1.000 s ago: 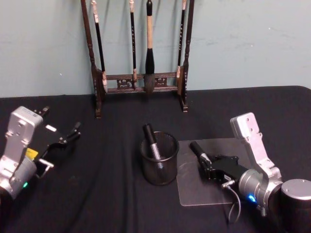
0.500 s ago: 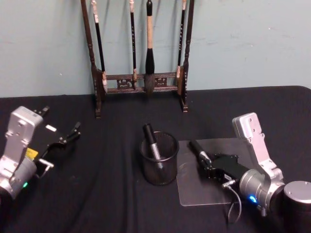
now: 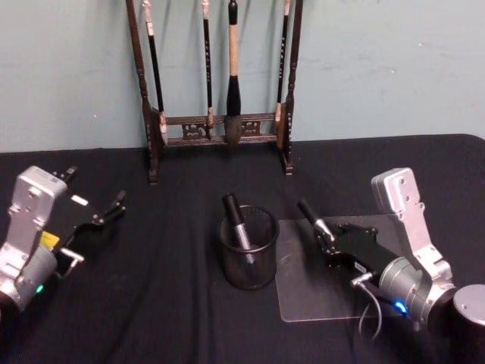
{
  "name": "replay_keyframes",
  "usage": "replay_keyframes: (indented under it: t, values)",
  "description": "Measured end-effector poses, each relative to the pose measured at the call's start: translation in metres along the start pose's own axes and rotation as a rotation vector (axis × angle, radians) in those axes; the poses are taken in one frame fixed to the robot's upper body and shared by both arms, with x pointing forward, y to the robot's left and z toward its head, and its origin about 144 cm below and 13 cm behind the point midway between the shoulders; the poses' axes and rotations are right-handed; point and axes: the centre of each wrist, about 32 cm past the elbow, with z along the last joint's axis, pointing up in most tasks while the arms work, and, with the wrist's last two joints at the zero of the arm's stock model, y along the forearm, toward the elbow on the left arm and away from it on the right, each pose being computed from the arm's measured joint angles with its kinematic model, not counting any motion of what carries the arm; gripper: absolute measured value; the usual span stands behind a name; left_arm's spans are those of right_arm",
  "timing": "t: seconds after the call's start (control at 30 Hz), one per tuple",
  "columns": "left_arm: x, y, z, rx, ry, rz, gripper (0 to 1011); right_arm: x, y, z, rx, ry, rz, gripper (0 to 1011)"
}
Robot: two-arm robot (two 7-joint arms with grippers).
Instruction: Pick up the water-based marker from the table and place it into the pen holder.
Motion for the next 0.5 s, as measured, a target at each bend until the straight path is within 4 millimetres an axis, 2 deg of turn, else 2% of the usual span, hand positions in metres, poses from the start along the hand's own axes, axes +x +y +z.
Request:
replay_keyframes:
  t: [0.5]
  values:
    - [0.000,0.000,0.000,0.000,0.000,0.000,1009,-0.002,-0.014,0.009,0.155,-0.099,0.058,197]
